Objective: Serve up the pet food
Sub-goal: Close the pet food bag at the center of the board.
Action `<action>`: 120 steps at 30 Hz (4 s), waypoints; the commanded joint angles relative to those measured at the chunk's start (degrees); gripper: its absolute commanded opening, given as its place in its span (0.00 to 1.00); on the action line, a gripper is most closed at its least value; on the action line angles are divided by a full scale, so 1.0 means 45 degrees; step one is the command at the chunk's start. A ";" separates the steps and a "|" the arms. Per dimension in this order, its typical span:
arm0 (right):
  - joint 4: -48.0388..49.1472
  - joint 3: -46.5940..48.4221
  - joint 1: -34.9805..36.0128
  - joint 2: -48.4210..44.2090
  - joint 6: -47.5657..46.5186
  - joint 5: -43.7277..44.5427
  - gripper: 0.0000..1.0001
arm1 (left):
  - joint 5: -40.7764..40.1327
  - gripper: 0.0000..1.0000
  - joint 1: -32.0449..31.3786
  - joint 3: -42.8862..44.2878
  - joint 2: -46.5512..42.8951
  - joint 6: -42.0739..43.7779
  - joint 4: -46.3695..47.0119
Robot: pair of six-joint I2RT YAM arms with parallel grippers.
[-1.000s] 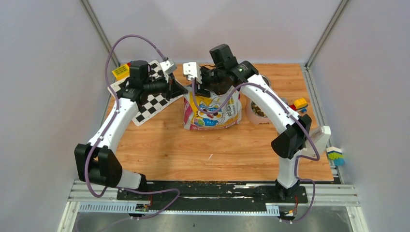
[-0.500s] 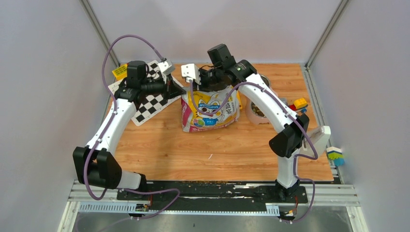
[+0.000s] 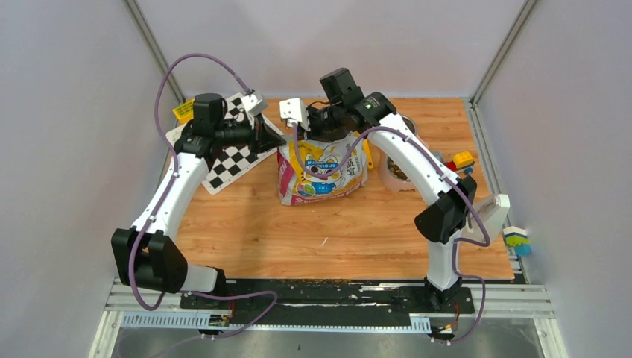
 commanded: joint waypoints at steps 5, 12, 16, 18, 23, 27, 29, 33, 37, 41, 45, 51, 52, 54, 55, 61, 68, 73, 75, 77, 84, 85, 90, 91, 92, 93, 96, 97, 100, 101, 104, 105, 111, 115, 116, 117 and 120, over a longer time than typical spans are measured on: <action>0.0702 0.0453 -0.0255 -0.0077 0.0362 0.0193 0.00 | 0.2407 0.52 0.0290 0.1261 -0.1300 -0.0646 0.1847; 0.0952 0.0427 -0.0274 -0.0026 0.0848 -0.0166 0.00 | 0.2308 0.66 0.0096 0.1270 -0.0818 -0.0498 0.1848; 0.1045 0.0437 -0.0294 -0.0059 0.1117 -0.0501 0.00 | 0.1487 0.72 -0.0243 0.1210 -0.0772 0.0674 0.1009; 0.1066 0.0413 -0.0322 -0.0113 0.1210 -0.0692 0.00 | 0.1158 0.74 -0.0272 0.1101 -0.0791 0.0934 0.0970; 0.1101 0.0287 -0.0333 -0.0270 0.1493 -0.1183 0.00 | 0.0661 0.74 -0.0286 0.1052 -0.0678 0.1383 0.0834; 0.1222 0.0018 -0.0353 -0.0377 0.1645 -0.1395 0.00 | 0.0406 0.73 -0.0318 0.1031 -0.0513 0.1795 0.0631; 0.1274 -0.0029 -0.0353 -0.0388 0.1680 -0.1408 0.00 | 0.0179 0.73 -0.0430 0.1059 -0.0412 0.2058 0.0441; 0.1347 -0.0081 -0.0353 -0.0369 0.1725 -0.1410 0.00 | -0.0351 0.76 -0.0752 0.1146 -0.0207 0.2691 -0.0175; 0.1379 -0.0160 -0.0360 -0.0371 0.1766 -0.1473 0.00 | -0.0771 0.76 -0.0994 0.1339 0.0117 0.3034 -0.0447; 0.1421 -0.0328 -0.0348 -0.0426 0.1767 -0.1519 0.00 | -0.0975 0.70 -0.1098 0.1604 0.0485 0.3132 -0.0601; 0.1455 -0.0477 -0.0362 -0.0514 0.1747 -0.1538 0.00 | -0.1132 0.59 -0.1170 0.1842 0.0787 0.3271 -0.0851; 0.1495 -0.0564 -0.0353 -0.0588 0.1691 -0.1579 0.00 | -0.1139 0.37 -0.1299 0.1985 0.0972 0.3395 -0.1043; 0.1495 -0.0572 -0.0353 -0.0584 0.1689 -0.1590 0.00 | -0.1123 0.34 -0.1305 0.1998 0.0995 0.3376 -0.1045; 0.1495 -0.0579 -0.0362 -0.0588 0.1689 -0.1580 0.00 | -0.1040 0.21 -0.1320 0.2044 0.1019 0.3288 -0.1038; 0.1505 -0.0569 -0.0354 -0.0584 0.1689 -0.1585 0.00 | -0.0953 0.13 -0.1328 0.2078 0.1021 0.3208 -0.1006; 0.1495 -0.0461 -0.0353 -0.0594 0.1787 -0.1576 0.00 | -0.0681 0.00 -0.1331 0.2015 0.0830 0.2589 -0.0668; 0.1170 -0.0495 -0.0492 -0.0835 0.1323 -0.1481 0.70 | -0.0539 0.00 -0.1331 0.1983 -0.0013 0.3544 -0.1534; 0.1040 0.0065 -0.1227 -0.0847 0.1016 -0.1619 0.77 | -0.0358 0.00 -0.1331 0.2094 -0.0616 0.4505 -0.2608; 0.0692 0.0352 -0.1679 -0.0921 0.0822 -0.1938 0.78 | -0.0432 0.00 -0.1331 0.2017 -0.0791 0.4618 -0.2714; -0.0175 0.0610 -0.2077 -0.1031 0.0290 -0.2403 0.79 | -0.0483 0.00 -0.1331 0.1912 -0.0845 0.4611 -0.2667; -0.1602 -0.1169 -0.2324 -0.2433 -0.1233 -0.2568 0.81 | -0.0558 0.00 -0.1331 0.1738 -0.0845 0.4529 -0.2472; -0.1373 -0.1422 -0.2330 -0.2528 -0.1223 -0.2268 0.81 | -0.0540 0.00 -0.1331 0.1758 -0.0860 0.4538 -0.2502; 0.0006 -0.1887 -0.2699 -0.2745 -0.0780 -0.1214 0.81 | -0.0422 0.00 -0.1331 0.1994 -0.0935 0.4664 -0.2790; 0.0054 -0.1941 -0.2831 -0.2841 -0.0922 -0.1281 0.81 | -0.0413 0.00 -0.1331 0.2056 -0.0952 0.4758 -0.2943; 0.0050 -0.2065 -0.2992 -0.2997 -0.1182 -0.1365 0.82 | -0.0396 0.00 -0.1331 0.2102 -0.0985 0.4790 -0.3011; 0.0040 -0.2239 -0.3165 -0.3235 -0.1539 -0.1478 0.82 | -0.0387 0.00 -0.1331 0.2161 -0.1006 0.4877 -0.3135; -0.0119 -0.2715 -0.3677 -0.3548 -0.2385 -0.1562 0.84 | -0.0403 0.00 -0.1328 0.2209 -0.1092 0.5027 -0.3369; -0.0335 -0.2665 -0.3849 -0.3527 -0.2590 -0.1566 0.84 | -0.0408 0.00 -0.1330 0.2208 -0.1099 0.5073 -0.3390; -0.1238 -0.1687 -0.4375 -0.3244 -0.2727 -0.2091 0.83 | -0.0409 0.00 -0.1330 0.2212 -0.1093 0.5129 -0.3423; -0.1427 -0.1355 -0.4559 -0.3167 -0.2564 -0.2482 0.83 | -0.0405 0.00 -0.1331 0.2209 -0.1090 0.5128 -0.3417; -0.2270 -0.0701 -0.5061 -0.3152 -0.2753 -0.3717 0.84 | -0.0404 0.00 -0.1331 0.2193 -0.1035 0.5074 -0.3356; -0.2550 -0.0699 -0.5111 -0.3173 -0.3103 -0.3837 0.84 | -0.0399 0.00 -0.1331 0.2200 -0.1031 0.5060 -0.3344; -0.3903 -0.0971 -0.5104 -0.2870 -0.4329 -0.3535 0.84 | -0.0337 0.00 -0.1330 0.2233 -0.1047 0.4996 -0.3352; -0.3740 -0.1096 -0.5061 -0.2475 -0.4444 -0.3102 0.83 | -0.0237 0.00 -0.1330 0.2209 -0.1001 0.4962 -0.3328; -0.3671 -0.1073 -0.5012 -0.2326 -0.4417 -0.3033 0.82 | -0.0213 0.00 -0.1340 0.2222 -0.0985 0.4925 -0.3288; -0.3594 -0.1051 -0.4946 -0.2215 -0.4407 -0.2927 0.82 | -0.0180 0.00 -0.1336 0.2234 -0.0964 0.4893 -0.3271; -0.3134 -0.1066 -0.4621 -0.1916 -0.4275 -0.2351 0.82 | -0.0092 0.00 -0.1331 0.2261 -0.0915 0.4815 -0.3229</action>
